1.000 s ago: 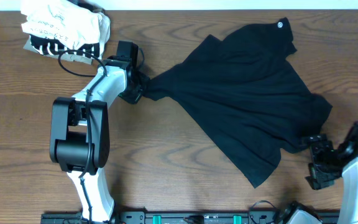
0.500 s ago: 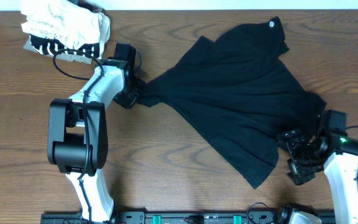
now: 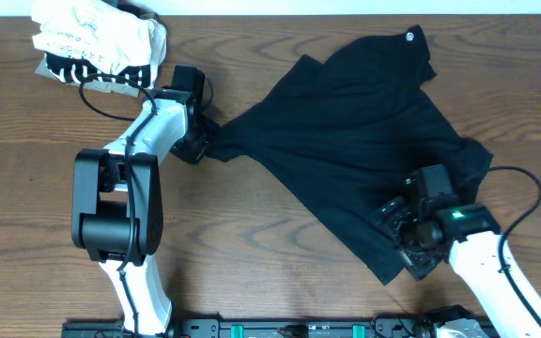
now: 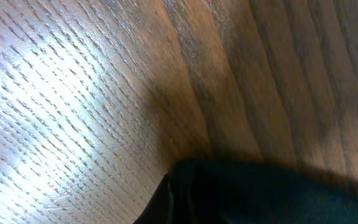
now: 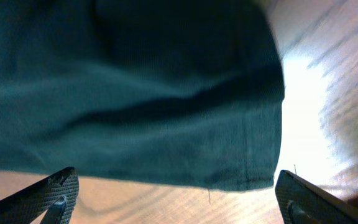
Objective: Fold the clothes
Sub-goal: 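Reach the right gripper to the shirt's lower right corner and grasp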
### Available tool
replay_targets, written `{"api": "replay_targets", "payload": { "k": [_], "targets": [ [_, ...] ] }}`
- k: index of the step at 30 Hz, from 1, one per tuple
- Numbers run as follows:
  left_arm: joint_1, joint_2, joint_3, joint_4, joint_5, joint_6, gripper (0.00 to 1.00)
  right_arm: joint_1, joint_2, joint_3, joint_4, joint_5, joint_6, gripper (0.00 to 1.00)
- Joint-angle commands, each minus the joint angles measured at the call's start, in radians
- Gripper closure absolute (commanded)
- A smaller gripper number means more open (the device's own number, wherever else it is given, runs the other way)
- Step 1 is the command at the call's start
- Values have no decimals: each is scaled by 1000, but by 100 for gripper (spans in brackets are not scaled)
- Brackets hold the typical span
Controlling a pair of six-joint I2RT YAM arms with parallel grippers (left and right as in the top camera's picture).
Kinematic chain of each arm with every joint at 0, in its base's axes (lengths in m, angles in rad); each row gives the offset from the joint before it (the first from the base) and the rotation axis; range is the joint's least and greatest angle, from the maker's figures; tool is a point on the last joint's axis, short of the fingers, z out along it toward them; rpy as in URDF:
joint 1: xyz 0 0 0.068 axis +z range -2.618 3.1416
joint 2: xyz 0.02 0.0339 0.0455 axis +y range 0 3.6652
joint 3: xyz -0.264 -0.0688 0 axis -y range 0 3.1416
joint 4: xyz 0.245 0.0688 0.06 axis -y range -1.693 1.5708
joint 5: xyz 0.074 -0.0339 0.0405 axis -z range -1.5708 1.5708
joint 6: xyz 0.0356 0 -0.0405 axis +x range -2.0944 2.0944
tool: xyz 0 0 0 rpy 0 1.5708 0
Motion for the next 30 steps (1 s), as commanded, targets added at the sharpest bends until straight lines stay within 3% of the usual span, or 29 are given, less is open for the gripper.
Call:
{"api": "replay_targets", "payload": {
  "k": [1,5,12,17,20,30],
  "targets": [
    [17,33,-37,-26,-65,33,94,81,11,-5,-45,45,67,1],
    [17,33,-37,-26,-65,40,94,171,11,-6,-121,88,130,1],
    [17,33,-37,-27,-65,40,94,264,13,-8,-109,125,159,1],
    [17,33,-37,-39,-65,41,94,271,13,-52,-108,133,336,1],
    [17,33,-37,-40,-65,48,94,271,13,-110,-35,131,409,1],
    [17,33,-37,-40,-65,51,94,271,13,-211,154,97,462,1]
  ]
}}
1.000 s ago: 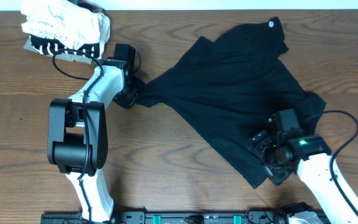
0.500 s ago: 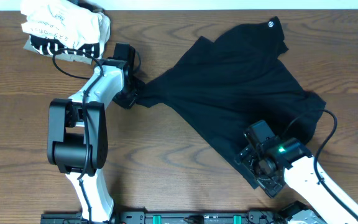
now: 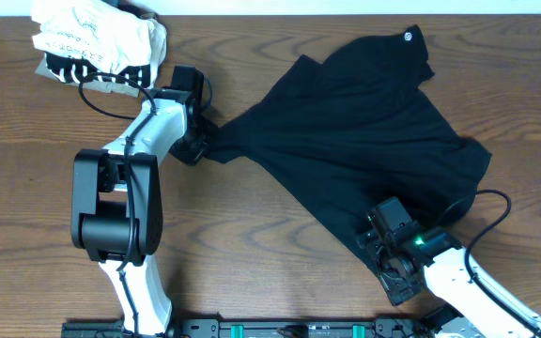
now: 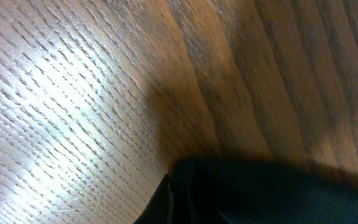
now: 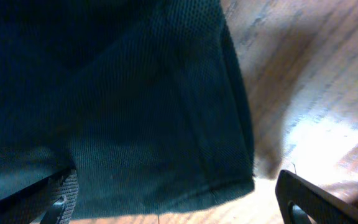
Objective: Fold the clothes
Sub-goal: 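Reach the right gripper to the shirt's lower right corner and grasp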
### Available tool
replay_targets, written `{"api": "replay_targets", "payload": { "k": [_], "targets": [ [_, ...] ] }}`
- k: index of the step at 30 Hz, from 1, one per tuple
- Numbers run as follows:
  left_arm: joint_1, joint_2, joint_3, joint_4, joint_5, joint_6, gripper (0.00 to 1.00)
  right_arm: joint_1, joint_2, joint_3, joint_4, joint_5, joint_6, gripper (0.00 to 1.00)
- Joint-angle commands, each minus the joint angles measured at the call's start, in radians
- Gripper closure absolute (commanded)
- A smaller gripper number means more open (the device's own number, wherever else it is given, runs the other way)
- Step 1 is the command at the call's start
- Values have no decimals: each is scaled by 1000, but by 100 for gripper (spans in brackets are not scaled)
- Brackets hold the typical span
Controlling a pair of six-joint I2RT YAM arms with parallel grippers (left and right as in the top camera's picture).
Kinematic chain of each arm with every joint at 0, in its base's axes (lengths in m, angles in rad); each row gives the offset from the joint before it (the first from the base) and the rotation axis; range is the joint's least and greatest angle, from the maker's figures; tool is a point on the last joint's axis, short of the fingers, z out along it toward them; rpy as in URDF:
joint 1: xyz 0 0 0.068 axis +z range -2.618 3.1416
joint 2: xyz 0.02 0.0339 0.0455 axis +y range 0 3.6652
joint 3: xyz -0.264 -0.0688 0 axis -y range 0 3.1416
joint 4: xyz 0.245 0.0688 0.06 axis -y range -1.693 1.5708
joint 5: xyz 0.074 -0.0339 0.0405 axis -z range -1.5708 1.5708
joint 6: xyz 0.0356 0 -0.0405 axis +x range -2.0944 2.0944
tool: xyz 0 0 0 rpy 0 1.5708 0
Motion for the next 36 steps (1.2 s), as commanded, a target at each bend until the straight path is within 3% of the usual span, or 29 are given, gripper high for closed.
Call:
{"api": "replay_targets", "payload": {
  "k": [1,11,16,19,21,26,30,36],
  "targets": [
    [14,34,-37,-25,-59,13,94,8,2,-19,3,4,54,1],
    [14,34,-37,-25,-59,13,94,8,44,-77,39,-8,108,3],
    [14,34,-37,-25,-59,13,94,8,84,-88,91,-26,108,25],
    [14,34,-38,-26,-59,17,94,8,98,-88,90,-26,108,32],
    [14,34,-37,-26,-59,17,94,8,99,-88,91,-24,109,46],
    [14,34,-37,-33,-59,18,94,8,98,-88,89,-25,108,65],
    [14,34,-37,-45,-58,17,94,8,98,-87,87,-25,108,89],
    [14,12,-37,-55,-58,59,94,-8,95,-68,31,-1,109,99]
  ]
}}
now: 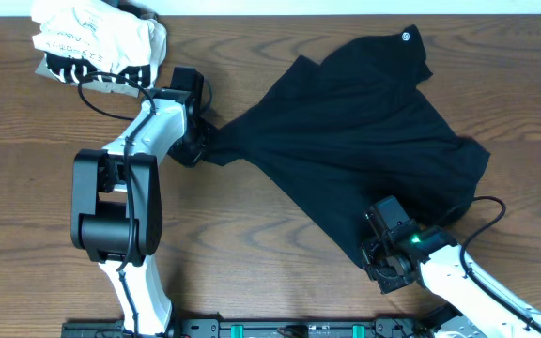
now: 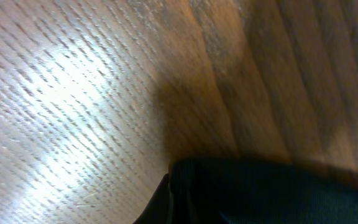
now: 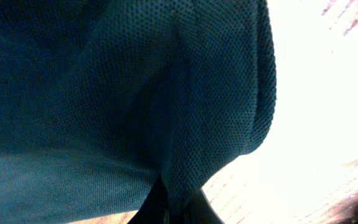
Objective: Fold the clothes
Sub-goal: 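Reach the right gripper to the shirt's lower right corner and grasp, then lift the shirt with both grippers and pull it taut toward the robot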
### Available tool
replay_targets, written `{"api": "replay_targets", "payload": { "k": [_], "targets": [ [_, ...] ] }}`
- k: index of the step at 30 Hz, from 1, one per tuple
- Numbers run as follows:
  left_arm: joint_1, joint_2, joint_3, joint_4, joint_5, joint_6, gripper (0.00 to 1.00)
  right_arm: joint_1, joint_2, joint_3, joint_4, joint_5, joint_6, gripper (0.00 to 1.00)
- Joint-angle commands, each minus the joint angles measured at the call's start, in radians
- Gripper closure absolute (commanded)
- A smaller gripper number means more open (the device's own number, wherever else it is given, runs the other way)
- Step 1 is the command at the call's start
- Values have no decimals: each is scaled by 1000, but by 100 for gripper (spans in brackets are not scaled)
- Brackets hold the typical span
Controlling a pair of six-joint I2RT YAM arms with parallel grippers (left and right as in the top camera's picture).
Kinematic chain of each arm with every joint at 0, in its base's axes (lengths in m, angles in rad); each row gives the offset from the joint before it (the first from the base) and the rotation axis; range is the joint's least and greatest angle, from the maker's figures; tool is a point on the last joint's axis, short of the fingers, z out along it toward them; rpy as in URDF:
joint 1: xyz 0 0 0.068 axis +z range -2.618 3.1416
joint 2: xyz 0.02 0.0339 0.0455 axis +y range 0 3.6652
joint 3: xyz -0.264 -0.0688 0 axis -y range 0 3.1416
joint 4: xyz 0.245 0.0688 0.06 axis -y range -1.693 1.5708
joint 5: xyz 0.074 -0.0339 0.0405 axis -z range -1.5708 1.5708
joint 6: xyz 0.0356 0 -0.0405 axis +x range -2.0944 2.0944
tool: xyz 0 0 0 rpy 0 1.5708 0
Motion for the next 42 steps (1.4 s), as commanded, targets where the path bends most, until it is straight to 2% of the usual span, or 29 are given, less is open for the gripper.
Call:
{"api": "replay_targets", "payload": {
  "k": [1,10,16,21,26,29,36,42],
  "targets": [
    [13,8,-37,-24,-45,46,94,-14,48,-47,-52,110,-5,99],
    [13,-109,-37,-54,-45,95,94,-29,25,121,-284,257,-15,99],
    [13,-212,-37,-89,-45,122,94,-29,6,276,-410,365,-111,99],
    [13,-314,-37,-134,-45,136,94,-29,-1,402,-451,399,-214,99],
    [13,-428,-37,-187,-45,179,94,-29,-4,511,-497,435,-256,99],
    [13,-517,-37,-208,-45,202,94,-29,-8,587,-542,476,-284,99],
    [10,-803,-37,-230,-45,208,94,-38,-48,808,-568,483,-522,99],
    [10,-1046,-37,-261,-40,210,94,-38,-63,986,-629,479,-618,99]
  ]
}}
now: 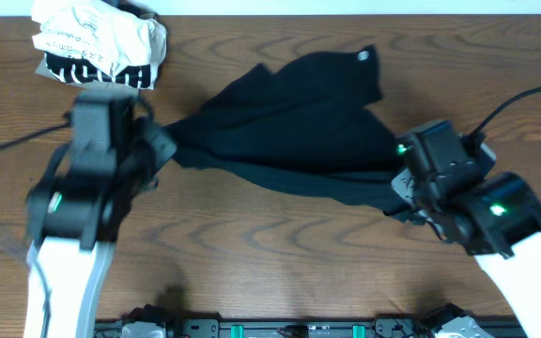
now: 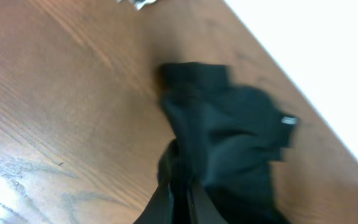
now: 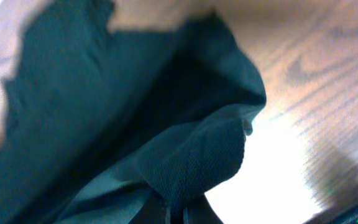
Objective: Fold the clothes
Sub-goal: 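Lift the shirt with both grippers and pull it taut toward the robot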
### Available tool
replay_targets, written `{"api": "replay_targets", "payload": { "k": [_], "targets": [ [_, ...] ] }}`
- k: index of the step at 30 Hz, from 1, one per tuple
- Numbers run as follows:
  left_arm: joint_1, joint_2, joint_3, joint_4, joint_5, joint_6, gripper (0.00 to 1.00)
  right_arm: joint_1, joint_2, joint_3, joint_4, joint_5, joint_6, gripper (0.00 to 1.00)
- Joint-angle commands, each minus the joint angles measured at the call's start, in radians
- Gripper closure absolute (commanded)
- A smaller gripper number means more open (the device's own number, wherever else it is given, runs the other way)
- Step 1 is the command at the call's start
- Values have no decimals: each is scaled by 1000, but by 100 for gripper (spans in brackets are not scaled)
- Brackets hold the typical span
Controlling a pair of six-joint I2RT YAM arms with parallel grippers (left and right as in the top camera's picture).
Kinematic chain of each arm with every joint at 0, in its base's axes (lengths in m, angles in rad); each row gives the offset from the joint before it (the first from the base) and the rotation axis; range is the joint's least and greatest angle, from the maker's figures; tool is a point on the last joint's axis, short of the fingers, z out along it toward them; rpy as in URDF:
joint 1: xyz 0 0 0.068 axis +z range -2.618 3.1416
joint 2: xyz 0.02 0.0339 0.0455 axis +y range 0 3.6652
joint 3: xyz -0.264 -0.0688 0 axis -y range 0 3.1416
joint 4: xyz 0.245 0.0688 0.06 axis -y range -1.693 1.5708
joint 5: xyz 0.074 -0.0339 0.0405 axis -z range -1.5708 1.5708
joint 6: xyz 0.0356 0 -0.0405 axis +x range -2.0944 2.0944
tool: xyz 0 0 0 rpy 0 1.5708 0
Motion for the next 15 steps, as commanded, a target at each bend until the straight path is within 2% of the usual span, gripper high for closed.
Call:
{"api": "replay_targets", "payload": {
  "k": [1,8,15],
  "targets": [
    [9,-129,-2,-13,-20,16,94,-10,-13,95,-22,28,-110,99],
    [9,-356,39,-17,68,15,94,-10,-14,293,-94,-2,-205,99],
    [9,-409,228,-79,188,11,94,-10,-14,499,-175,-39,-264,99]
  ]
}}
